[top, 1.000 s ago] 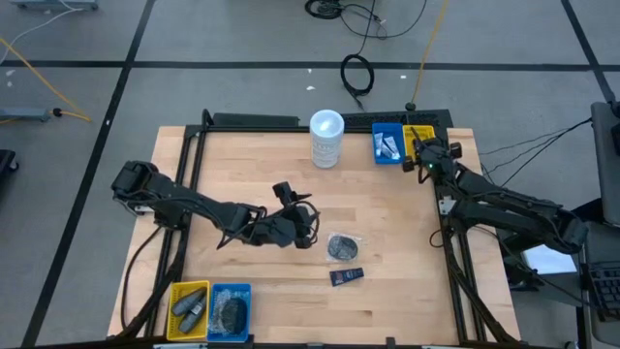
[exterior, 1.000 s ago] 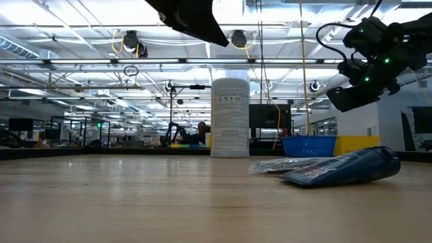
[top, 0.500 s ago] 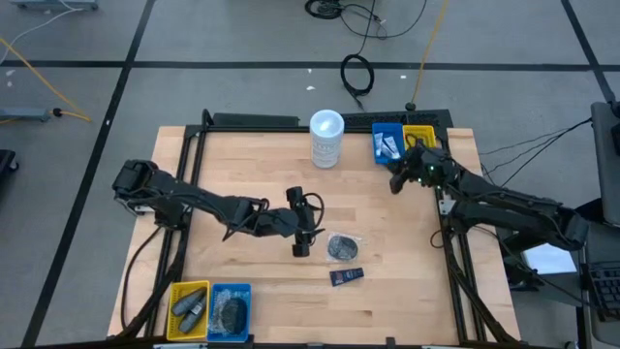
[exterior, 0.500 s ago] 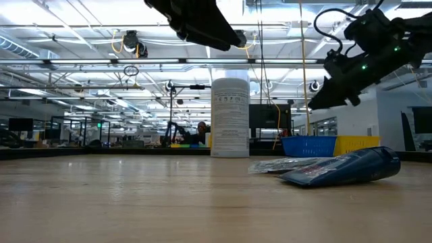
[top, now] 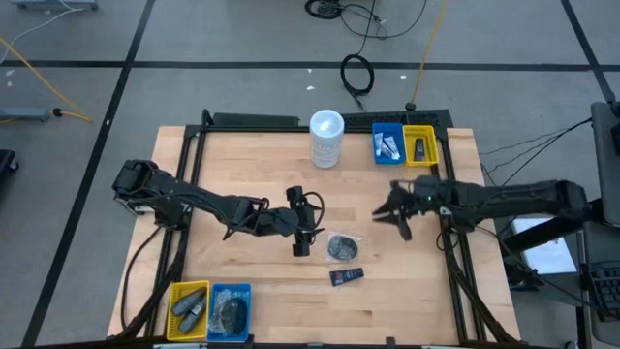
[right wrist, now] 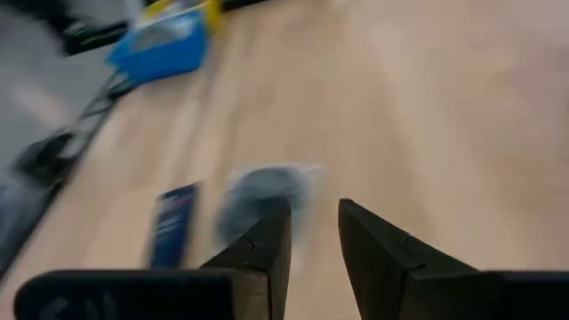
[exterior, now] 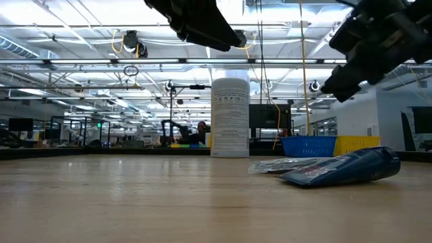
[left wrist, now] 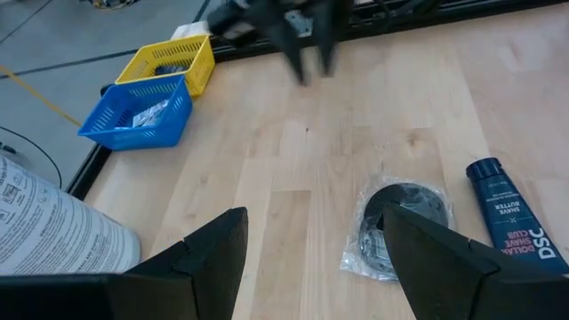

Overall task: Pick & Place Travel size toiletries
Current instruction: Put the blue shave cream into the top yellow bin

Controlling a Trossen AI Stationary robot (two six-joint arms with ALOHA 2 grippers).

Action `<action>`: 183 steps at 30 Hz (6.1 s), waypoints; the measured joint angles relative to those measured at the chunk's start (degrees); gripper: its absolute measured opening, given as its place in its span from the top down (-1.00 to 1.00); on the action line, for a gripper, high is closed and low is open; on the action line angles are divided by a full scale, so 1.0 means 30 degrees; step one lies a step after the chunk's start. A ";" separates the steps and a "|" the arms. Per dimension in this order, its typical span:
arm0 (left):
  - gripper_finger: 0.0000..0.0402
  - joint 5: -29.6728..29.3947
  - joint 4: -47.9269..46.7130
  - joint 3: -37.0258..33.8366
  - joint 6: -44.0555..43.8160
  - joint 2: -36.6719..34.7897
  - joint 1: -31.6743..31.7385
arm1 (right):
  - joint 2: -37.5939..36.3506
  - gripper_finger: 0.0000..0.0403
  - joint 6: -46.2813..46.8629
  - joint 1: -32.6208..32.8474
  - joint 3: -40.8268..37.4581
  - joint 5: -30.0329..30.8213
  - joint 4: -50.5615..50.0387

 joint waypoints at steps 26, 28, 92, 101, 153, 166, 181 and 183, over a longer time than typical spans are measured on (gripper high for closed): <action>-0.27 0.0000 -0.0117 0.0000 -0.0032 0.0000 -0.0015 | 1.1090 0.28 0.3181 1.1795 0.0000 0.6083 1.0000; -0.27 -0.0005 -0.0117 0.0000 -0.0032 0.0000 -0.0015 | 1.1918 0.29 0.3162 1.2012 0.0000 0.6119 1.0685; -0.27 -0.0007 -0.0153 0.0000 -0.0112 0.0000 -0.0015 | 1.8222 0.28 0.2531 1.2567 0.2834 0.8471 1.2479; -0.27 -0.0007 -0.0168 0.0000 -0.0105 0.0000 -0.0015 | 1.8171 0.50 0.2400 1.2574 0.2863 0.8031 1.2274; -0.27 -0.0007 -0.0146 0.0000 -0.0097 0.0000 -0.0015 | 2.0018 0.13 0.2817 1.2574 0.2869 0.8433 1.4771; -0.27 -0.0007 -0.0153 0.0000 -0.0090 0.0000 -0.0017 | 2.1554 0.36 0.2082 1.2574 0.3723 0.8567 1.5629; -0.27 -0.0007 -0.0160 0.0000 -0.0084 0.0000 -0.0021 | 1.7516 0.42 0.1970 1.2581 0.3694 0.8644 1.1159; -0.27 -0.0007 -0.0160 0.0000 -0.0085 0.0000 -0.0015 | 1.6178 0.42 0.1707 1.2545 0.3687 0.9483 0.9738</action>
